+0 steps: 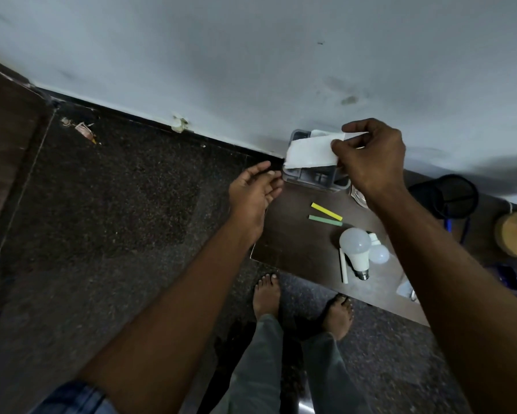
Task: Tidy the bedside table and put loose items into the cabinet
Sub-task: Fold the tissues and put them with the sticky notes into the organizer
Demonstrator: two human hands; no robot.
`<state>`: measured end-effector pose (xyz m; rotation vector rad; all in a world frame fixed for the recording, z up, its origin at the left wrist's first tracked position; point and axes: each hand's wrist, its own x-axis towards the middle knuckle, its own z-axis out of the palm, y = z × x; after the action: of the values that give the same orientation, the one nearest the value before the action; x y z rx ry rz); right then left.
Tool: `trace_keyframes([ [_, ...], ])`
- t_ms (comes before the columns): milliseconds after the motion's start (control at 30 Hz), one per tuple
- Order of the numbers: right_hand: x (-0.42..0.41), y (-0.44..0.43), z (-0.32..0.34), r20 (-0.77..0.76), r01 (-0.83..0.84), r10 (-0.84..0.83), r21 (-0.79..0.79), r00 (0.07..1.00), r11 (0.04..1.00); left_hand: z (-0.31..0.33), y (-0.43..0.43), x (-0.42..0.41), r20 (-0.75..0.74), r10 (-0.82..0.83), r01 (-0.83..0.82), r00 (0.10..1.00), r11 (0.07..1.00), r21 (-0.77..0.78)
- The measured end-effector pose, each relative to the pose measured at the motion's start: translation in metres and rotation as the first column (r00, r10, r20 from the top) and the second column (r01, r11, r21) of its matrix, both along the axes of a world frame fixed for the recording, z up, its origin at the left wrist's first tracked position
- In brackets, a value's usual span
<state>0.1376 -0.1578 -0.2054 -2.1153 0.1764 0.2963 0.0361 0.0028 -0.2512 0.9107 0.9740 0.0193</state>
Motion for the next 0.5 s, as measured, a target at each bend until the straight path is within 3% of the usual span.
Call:
trace_keyframes([
  [500, 0.005, 0.044, -0.011, 0.062, -0.082, 0.095, -0.187, 0.994, 0.979, -0.030, -0.004, -0.064, -0.243, -0.094, 0.093, 0.965, 0.996, -0.016],
])
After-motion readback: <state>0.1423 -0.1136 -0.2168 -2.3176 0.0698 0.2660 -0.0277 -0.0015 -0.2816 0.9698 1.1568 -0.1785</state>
